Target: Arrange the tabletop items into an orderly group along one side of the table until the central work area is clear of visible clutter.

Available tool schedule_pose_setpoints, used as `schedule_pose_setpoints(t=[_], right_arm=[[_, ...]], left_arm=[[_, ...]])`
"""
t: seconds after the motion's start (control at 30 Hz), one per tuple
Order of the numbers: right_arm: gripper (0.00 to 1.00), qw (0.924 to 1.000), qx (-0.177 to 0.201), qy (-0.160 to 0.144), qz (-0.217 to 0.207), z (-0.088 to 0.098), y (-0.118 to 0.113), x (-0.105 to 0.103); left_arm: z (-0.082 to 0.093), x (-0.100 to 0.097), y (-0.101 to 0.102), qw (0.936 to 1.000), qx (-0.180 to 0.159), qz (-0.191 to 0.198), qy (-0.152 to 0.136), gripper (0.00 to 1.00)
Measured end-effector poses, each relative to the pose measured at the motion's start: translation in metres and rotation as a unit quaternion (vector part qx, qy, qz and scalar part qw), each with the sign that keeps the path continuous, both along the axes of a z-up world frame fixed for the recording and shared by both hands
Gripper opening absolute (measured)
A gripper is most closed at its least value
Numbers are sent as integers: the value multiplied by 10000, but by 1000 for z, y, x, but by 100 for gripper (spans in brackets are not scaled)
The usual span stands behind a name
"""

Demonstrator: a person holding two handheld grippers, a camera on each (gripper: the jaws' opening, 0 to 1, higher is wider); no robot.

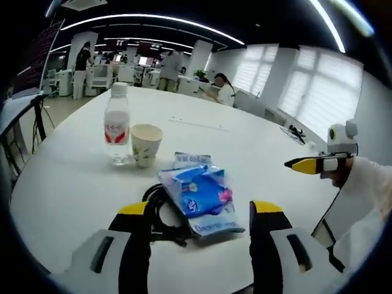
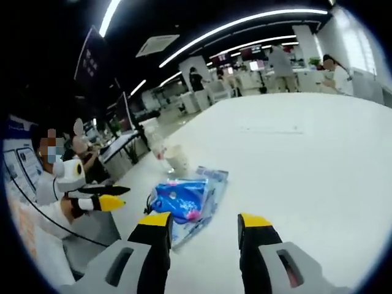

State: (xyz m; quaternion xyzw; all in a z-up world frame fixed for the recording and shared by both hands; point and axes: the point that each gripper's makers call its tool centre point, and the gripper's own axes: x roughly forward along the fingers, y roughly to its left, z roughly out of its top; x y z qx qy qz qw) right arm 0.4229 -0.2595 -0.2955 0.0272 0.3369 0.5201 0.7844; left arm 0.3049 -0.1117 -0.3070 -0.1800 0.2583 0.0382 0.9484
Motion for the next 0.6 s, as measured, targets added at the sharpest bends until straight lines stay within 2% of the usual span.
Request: schedule_pose_setpoints(t=[0.07,0.2,0.23,0.4,0.6], right_arm=[[40,9999,24,119,-42,-7,6,1],[37,9995,-114,298,72,-26,23,2],[36,9994,-138,305,108,-29,27,1],[35,9983,-218,435,322,-44,56,-1],[36,9971,-278,584,404,-61,72,2]], left_arm=[[-5,3,1,9999,62,-16,127,62],[-26,2,10,9968,367,42,708,52],[-29,5,11,9963,428,22,739,51],[-32,13,5,9968,283,2,750,49],[-36,17,6,9962,236,14,834,46]])
